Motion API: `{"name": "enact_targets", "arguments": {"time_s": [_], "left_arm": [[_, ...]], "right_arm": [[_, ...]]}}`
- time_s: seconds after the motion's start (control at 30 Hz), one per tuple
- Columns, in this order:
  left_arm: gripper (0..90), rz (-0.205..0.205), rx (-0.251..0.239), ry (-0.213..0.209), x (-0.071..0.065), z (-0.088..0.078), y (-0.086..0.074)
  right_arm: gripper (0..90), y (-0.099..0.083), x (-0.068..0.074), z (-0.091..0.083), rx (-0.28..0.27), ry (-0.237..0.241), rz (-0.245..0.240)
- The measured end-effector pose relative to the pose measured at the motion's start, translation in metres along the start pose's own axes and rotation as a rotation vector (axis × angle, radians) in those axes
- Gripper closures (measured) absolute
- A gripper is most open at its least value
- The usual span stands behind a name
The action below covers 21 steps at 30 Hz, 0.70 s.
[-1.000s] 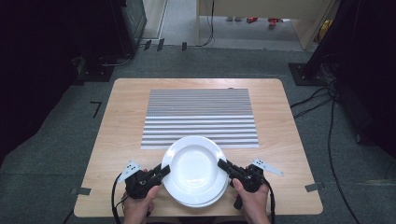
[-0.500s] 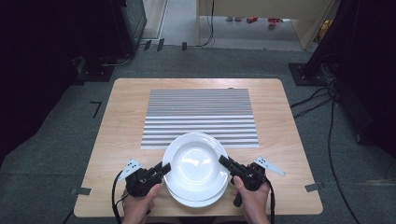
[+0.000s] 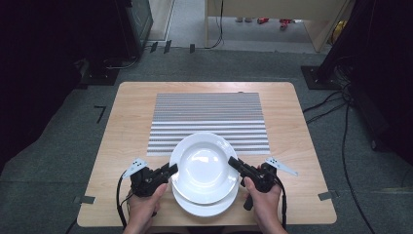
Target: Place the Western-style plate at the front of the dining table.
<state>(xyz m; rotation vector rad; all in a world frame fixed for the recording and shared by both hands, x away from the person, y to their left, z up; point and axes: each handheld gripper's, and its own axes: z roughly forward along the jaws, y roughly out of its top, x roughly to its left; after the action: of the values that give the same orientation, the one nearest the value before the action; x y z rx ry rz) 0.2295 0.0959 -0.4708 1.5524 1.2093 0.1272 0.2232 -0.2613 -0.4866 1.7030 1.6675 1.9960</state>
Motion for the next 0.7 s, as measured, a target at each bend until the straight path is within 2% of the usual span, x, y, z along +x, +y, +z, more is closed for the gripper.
{"name": "enact_targets", "arguments": {"time_s": [0.27, 0.5, 0.7], "left_arm": [[73.6, -0.012, -0.011, -0.017, 0.004, 0.003, 0.017], [73.7, -0.019, -0.018, -0.016, 0.008, 0.010, 0.034], [73.9, -0.028, -0.028, -0.017, 0.011, 0.017, 0.049]], "right_arm": [[81.9, 0.014, 0.001, 0.009, 0.002, 0.004, 0.013], [81.9, 0.030, 0.003, 0.020, -0.011, 0.004, -0.005], [82.2, 0.047, 0.000, 0.031, -0.007, 0.012, 0.009]]}}
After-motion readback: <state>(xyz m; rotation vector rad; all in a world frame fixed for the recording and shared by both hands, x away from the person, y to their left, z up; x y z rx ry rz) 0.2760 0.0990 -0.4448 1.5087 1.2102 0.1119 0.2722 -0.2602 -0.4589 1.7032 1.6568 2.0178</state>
